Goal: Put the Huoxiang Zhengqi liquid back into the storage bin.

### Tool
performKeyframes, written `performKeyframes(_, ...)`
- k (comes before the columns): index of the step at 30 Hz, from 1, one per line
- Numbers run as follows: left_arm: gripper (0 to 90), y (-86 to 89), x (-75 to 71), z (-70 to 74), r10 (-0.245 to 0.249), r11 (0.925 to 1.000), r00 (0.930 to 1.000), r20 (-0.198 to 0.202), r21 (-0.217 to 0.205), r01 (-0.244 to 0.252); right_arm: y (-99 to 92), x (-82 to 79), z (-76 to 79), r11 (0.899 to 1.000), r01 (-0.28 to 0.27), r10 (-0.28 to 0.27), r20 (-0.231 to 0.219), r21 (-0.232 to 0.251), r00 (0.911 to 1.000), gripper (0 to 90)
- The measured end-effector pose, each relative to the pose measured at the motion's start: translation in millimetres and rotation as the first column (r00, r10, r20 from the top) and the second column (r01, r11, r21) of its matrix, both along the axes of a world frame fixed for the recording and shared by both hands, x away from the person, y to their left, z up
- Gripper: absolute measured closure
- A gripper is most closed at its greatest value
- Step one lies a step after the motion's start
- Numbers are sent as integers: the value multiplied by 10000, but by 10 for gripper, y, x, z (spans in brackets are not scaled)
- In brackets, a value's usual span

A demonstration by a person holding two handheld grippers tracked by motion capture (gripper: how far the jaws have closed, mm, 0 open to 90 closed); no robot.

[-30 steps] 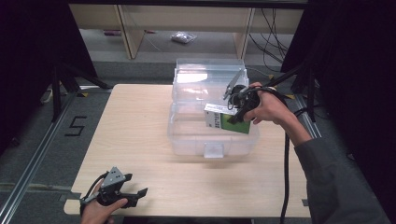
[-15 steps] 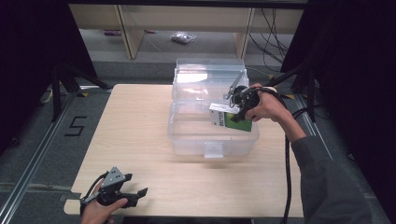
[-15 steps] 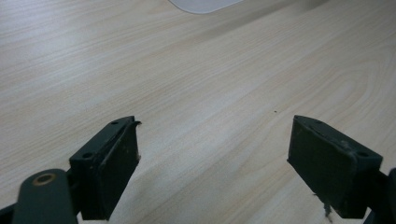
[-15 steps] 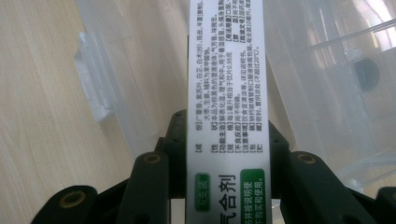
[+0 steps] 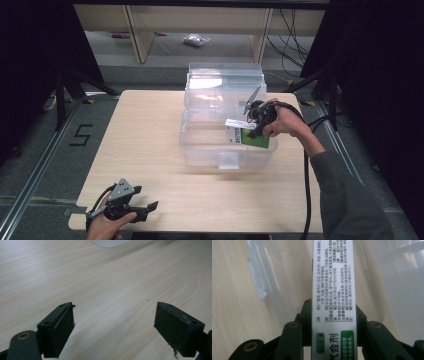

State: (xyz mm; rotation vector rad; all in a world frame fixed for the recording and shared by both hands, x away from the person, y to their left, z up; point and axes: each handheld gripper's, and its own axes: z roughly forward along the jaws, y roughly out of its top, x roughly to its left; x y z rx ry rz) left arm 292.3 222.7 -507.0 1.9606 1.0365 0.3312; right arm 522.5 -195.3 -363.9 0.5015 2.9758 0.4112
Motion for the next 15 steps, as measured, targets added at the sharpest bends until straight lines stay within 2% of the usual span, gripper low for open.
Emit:
performKeyframes(6, 156, 13, -3, 11, 38, 10000, 10000, 44, 15, -38, 5, 1, -121, 9998, 69, -76, -363, -195, 9993, 646)
performKeyframes(8, 156, 17, 4, 2, -24, 10000, 10000, 43, 43, 24, -2, 31, -152, 9993, -80, 70, -269, -362, 9996, 646)
performKeyframes(9, 156, 24, 3, 3, -49, 9999, 10000, 48, 165, 48, -2, 31, -152, 9993, -80, 70, -269, -362, 9996, 646)
performKeyframes(10, 156, 19, 0, 2, 2, 9999, 10000, 63, 135, -3, 15, 30, -176, 9997, -4, -4, -365, -239, 9993, 646)
performKeyframes(12, 156, 11, -3, 11, 22, 10000, 10000, 21, 61, -22, 16, 42, -195, 9991, 36, -53, -393, -423, 9992, 646)
performKeyframes(15, 156, 12, -3, 9, -1, 10000, 10000, 34, 29, 1, 9, 60, -257, 9994, -64, 48, -471, -326, 9989, 645)
